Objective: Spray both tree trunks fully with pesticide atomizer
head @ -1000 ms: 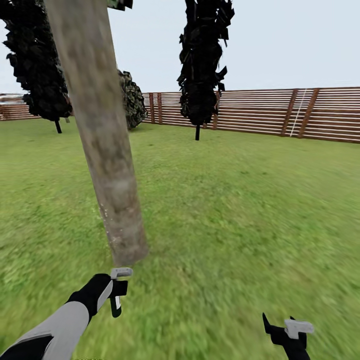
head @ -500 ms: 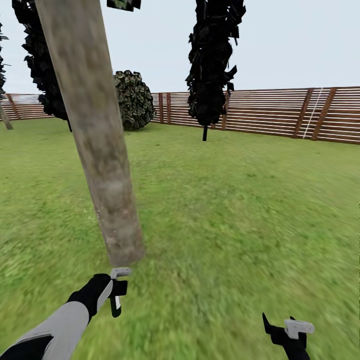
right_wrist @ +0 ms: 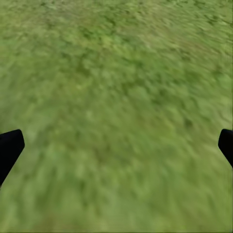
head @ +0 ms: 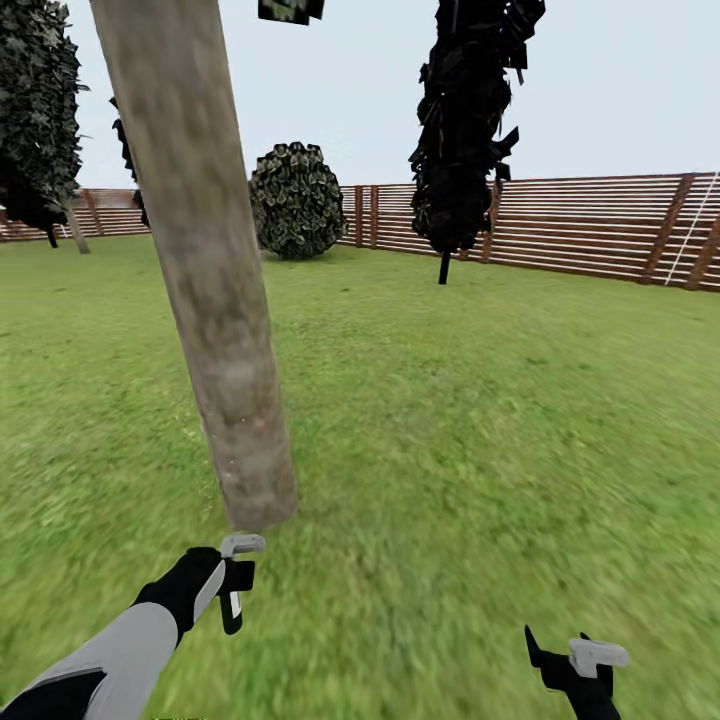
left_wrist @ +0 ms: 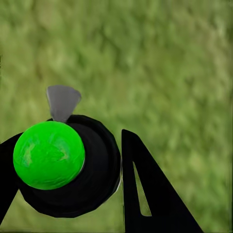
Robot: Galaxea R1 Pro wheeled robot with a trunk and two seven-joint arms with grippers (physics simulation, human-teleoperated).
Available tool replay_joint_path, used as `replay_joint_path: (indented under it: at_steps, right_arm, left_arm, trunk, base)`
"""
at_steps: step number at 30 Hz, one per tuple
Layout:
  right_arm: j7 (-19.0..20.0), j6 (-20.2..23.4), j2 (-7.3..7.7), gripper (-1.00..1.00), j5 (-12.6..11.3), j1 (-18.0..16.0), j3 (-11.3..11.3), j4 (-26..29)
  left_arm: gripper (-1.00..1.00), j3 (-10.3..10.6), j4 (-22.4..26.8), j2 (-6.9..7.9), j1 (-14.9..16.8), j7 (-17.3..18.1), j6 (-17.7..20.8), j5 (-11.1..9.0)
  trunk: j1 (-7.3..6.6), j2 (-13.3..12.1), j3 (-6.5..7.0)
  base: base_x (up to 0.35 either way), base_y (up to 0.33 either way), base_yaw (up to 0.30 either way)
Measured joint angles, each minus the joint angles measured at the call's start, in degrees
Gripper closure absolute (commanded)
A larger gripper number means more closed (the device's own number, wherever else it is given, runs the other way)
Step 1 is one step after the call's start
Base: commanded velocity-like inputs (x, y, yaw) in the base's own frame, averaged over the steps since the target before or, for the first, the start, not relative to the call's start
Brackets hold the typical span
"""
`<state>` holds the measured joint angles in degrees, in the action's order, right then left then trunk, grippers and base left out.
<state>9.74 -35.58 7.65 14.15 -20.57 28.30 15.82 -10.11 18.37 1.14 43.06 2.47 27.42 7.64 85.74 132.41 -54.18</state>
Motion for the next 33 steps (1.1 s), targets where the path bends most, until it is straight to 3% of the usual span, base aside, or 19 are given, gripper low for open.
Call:
replay_joint_path:
  at_steps: [12, 21, 25, 28, 32, 33]
  right_arm:
    - [0.01, 0.03, 0.0, -1.0, 0.0, 0.0, 0.0, 0.0]
    - [0.01, -0.01, 0.0, -1.0, 0.0, 0.0, 0.0, 0.05]
    - [0.0, 0.0, 0.0, -1.0, 0.0, 0.0, 0.0, 0.07]
    - [0.0, 0.0, 0.0, -1.0, 0.0, 0.0, 0.0, 0.05]
    - [0.01, -0.01, 0.0, -1.0, 0.0, 0.0, 0.0, 0.04]
    - [0.01, -0.01, 0.0, -1.0, 0.0, 0.0, 0.0, 0.02]
  left_arm:
    - [1.0, 0.0, -0.09, 0.0, 0.0, 0.08, 0.0, 0.0]
    - [1.0, 0.24, 0.37, -0.52, 0.07, -0.06, 0.08, -0.06]
    - [1.0, 0.35, 1.9, -1.33, 1.7, -0.17, 1.46, 0.05]
    - [1.0, 0.38, 2.72, -1.53, 5.25, -0.1, 6.49, 0.12]
    - [1.0, 0.74, 2.8, -0.79, 6.1, 0.03, 7.81, 0.69]
    - [1.0, 0.81, 2.81, 0.12, 6.12, 0.05, 7.96, 1.17]
  trunk:
    - [0.0, 0.0, 0.0]
    - [0.0, 0.0, 0.0]
    - [0.0, 0.0, 0.01]
    - [0.0, 0.0, 0.01]
    - [0.0, 0.0, 0.0]
    - [0.0, 0.0, 0.0]
  base:
    - [0.141, -0.262, 0.277]
    - [0.023, -0.029, 0.11]
    - [0.0, 0.0, 0.001]
    - [0.0, 0.0, 0.0]
    - [0.0, 0.0, 0.0]
    - [0.0, 0.0, 0.0]
